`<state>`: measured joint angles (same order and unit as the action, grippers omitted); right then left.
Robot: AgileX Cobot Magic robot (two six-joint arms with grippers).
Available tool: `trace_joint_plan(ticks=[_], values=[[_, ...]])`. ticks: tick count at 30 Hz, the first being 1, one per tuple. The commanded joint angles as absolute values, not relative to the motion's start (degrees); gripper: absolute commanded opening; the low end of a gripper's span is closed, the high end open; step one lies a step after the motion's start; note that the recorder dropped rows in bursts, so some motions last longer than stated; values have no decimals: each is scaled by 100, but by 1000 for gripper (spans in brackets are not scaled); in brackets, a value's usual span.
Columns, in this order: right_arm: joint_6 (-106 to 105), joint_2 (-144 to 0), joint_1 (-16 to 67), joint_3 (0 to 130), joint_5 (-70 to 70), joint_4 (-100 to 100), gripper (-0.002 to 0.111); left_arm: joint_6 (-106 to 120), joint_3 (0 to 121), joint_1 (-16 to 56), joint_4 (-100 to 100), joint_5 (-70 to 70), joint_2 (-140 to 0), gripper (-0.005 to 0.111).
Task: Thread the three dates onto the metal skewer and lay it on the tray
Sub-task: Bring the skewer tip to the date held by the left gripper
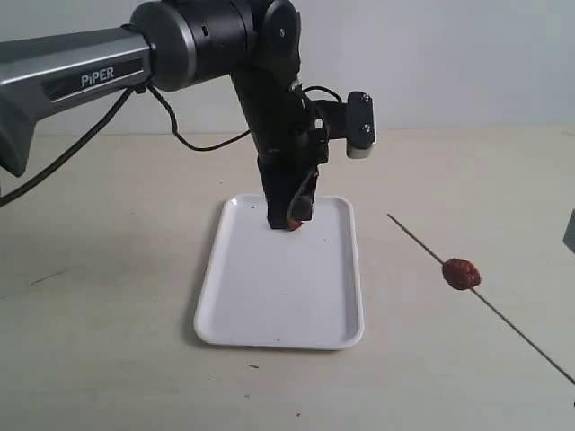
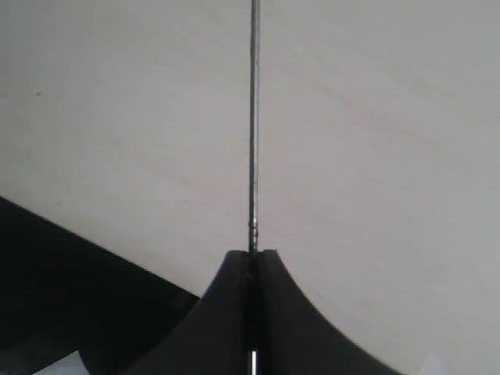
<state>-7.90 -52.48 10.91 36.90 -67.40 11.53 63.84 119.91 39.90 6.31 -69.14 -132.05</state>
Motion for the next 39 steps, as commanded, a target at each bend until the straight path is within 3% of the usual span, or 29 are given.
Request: trace_joint_plan(ticks=[1,13,24,39], values=[[-1194,-5262,1065,3691,-6894,1555,0,7153,12010,3910,694,-6996,-13094,26],[-1502,-5677,1065,3691,-6844,1716,0,9627,11898,3888,1860,-6996,-12539,26],[-1594,-5677,1065,3691,-6645,1816,0,10470,10860,3888,1883,-6996,-12007,26],[-2144,-5677,1065,3691,-6761,2434,0,11189,10774,3936,2146,-6996,-11930,26]])
